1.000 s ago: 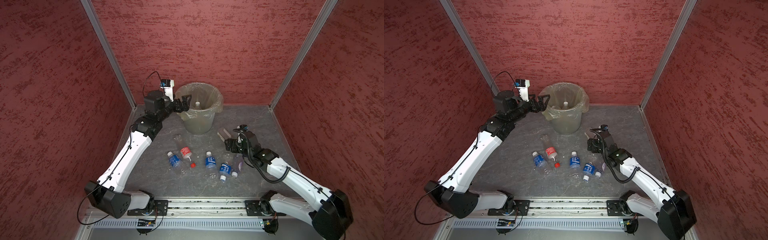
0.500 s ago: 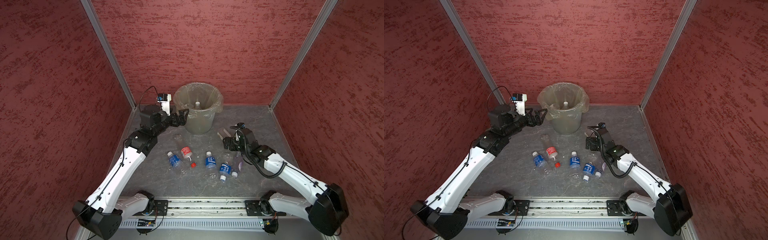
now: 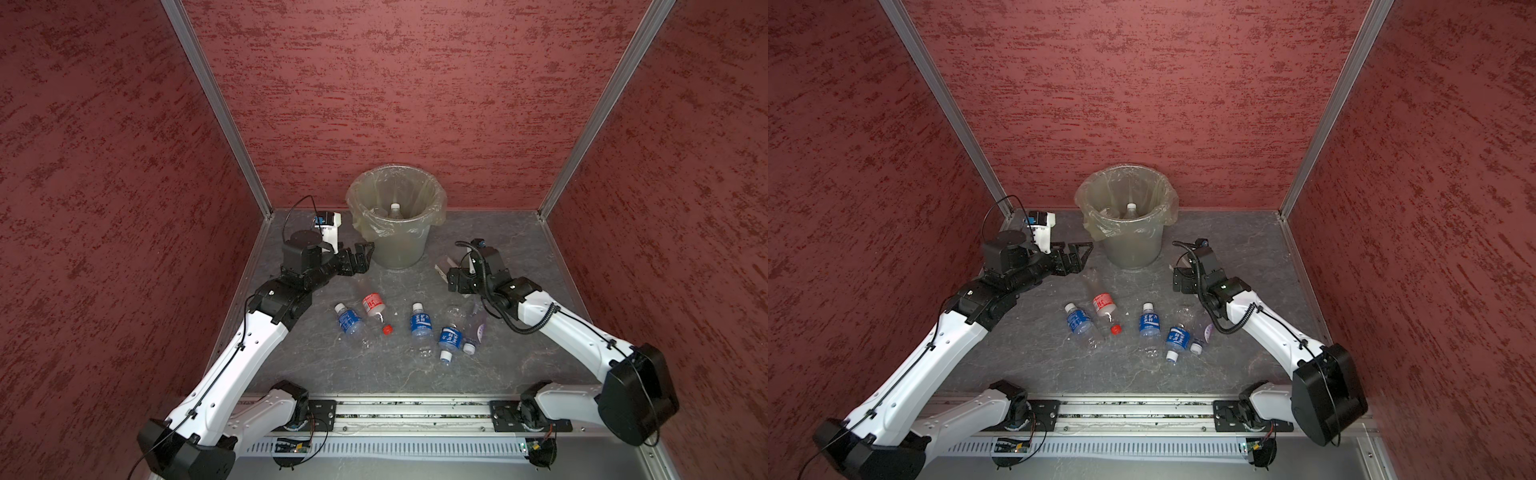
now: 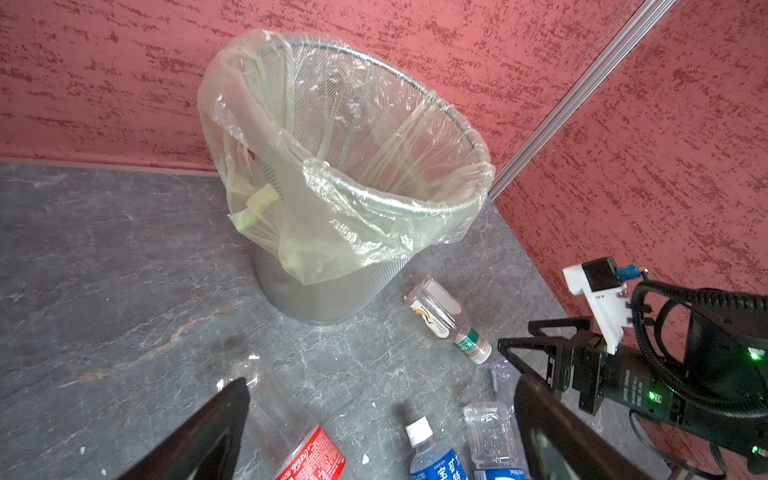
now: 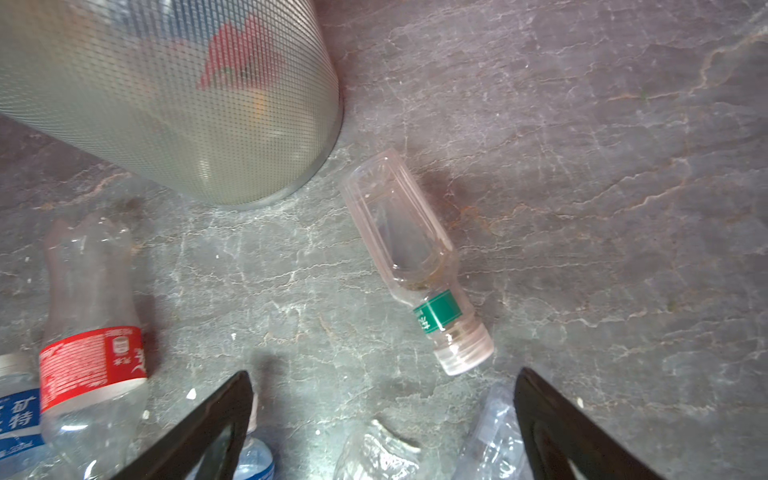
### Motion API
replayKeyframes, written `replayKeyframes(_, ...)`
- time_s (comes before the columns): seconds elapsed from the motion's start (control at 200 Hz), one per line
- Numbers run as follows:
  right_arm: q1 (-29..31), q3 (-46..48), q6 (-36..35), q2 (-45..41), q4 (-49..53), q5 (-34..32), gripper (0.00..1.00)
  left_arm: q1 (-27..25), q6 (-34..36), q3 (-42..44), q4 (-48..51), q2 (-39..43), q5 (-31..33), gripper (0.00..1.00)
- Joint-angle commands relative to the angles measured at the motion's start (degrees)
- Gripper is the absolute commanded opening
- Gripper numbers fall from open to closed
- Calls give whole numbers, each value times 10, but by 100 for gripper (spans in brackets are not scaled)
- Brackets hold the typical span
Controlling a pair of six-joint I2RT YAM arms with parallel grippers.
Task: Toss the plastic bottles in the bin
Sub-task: 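Withdraw the left gripper from the bin while the right gripper moves toward the green-cap bottle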
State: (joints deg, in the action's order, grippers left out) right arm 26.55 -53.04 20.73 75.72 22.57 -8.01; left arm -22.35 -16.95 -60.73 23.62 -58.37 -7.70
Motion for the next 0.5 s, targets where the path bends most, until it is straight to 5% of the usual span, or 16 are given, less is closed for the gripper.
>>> replayKeyframes(0.0,-15,-23,-19,14,2,16,99,-3,-10,17,9,8,-11,99)
replayKeyframes(0.491,-42,-86,-62,116,3,53,99,-4,-37,80,3,15,-28,99)
